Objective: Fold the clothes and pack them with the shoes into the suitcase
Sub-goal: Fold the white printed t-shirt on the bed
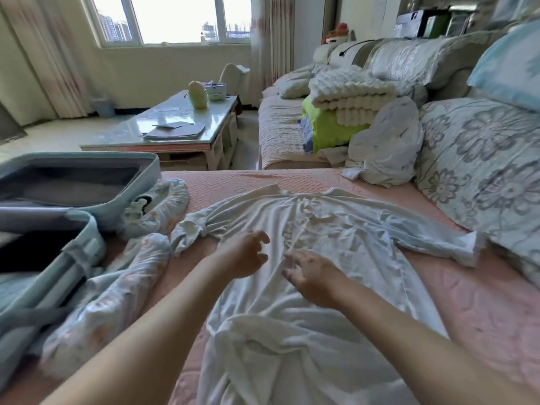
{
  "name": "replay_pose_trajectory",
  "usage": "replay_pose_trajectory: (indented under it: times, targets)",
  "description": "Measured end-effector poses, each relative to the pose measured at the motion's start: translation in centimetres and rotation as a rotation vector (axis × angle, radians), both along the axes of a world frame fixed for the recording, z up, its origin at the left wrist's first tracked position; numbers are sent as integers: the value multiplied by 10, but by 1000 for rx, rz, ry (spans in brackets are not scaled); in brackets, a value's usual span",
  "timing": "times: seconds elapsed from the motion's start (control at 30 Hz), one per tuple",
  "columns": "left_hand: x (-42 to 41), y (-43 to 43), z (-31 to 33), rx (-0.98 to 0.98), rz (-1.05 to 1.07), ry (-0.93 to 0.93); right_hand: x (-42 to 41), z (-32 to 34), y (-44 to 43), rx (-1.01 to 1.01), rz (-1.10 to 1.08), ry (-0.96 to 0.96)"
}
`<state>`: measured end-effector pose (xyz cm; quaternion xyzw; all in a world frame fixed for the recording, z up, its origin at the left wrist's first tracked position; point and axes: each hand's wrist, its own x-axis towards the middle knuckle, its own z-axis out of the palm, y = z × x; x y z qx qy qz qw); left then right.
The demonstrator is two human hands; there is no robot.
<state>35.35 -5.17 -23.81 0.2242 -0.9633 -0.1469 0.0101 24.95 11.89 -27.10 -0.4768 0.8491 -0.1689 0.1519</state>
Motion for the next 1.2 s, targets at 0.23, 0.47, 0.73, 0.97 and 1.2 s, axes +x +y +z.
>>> replay_pose_trajectory:
  times: [0.23, 0.47, 0.73, 0.97, 1.2]
  targets:
    - [85, 60, -6, 94, 95, -189, 79, 5, 56, 105, 118, 173]
    - [140, 82, -16, 254, 133, -76, 89, 18, 91, 180, 7, 278]
    - [173, 102, -11, 178, -183, -258, 78, 22, 129, 706, -214, 571]
    - [174, 114, -33, 34, -280, -70, 129, 6, 103, 255, 100, 351]
    - [205, 85, 6, 134, -43, 265, 131, 6, 95, -318, -2, 200]
